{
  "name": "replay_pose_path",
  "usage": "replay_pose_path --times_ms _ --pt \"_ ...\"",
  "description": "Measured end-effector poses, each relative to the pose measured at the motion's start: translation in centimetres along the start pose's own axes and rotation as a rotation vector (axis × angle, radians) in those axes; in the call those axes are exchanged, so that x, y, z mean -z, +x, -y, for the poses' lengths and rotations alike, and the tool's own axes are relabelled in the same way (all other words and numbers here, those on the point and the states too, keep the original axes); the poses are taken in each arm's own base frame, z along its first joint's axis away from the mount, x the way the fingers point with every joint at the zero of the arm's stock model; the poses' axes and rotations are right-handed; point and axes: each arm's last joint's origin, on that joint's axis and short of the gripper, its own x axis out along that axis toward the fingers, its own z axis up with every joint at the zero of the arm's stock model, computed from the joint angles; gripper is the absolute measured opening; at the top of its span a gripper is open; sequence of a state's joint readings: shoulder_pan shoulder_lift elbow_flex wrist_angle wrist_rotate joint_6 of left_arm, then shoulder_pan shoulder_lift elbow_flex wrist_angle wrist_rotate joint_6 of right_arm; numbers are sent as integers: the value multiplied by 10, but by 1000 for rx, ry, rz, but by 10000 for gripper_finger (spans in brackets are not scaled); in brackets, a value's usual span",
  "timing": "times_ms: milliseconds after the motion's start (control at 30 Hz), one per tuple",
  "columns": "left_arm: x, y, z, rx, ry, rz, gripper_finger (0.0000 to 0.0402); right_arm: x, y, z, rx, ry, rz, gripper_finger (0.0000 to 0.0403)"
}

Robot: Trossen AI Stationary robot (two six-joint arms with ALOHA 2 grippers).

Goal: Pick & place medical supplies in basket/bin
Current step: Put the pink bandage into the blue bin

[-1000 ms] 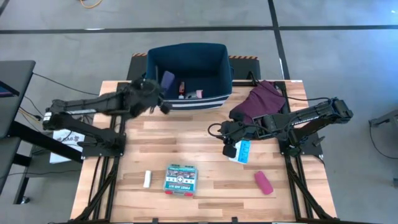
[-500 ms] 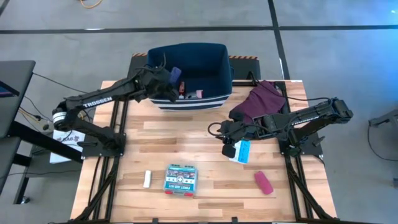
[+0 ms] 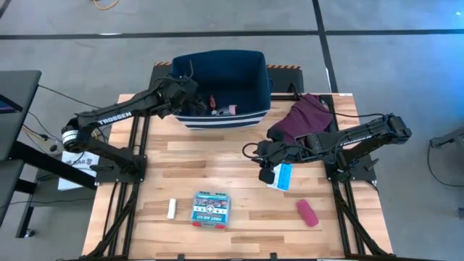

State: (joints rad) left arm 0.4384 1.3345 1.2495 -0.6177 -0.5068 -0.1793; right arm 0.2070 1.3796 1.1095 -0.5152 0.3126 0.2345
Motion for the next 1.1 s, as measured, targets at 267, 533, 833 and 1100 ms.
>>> replay_pose_path --times_ms 267,533,833,1100 --pt "-19 -48 -3 172 -52 243 164 -5 3 8 20 20 30 120" --pt "-11 -93 -8 260 -40 300 164 -6 1 18 -159 121 -13 120" --pt "1 -115 12 412 24 278 164 -17 -79 -7 -521 279 153 120" --pt "11 -129 35 463 83 282 164 41 -111 -36 -295 458 -216 120"
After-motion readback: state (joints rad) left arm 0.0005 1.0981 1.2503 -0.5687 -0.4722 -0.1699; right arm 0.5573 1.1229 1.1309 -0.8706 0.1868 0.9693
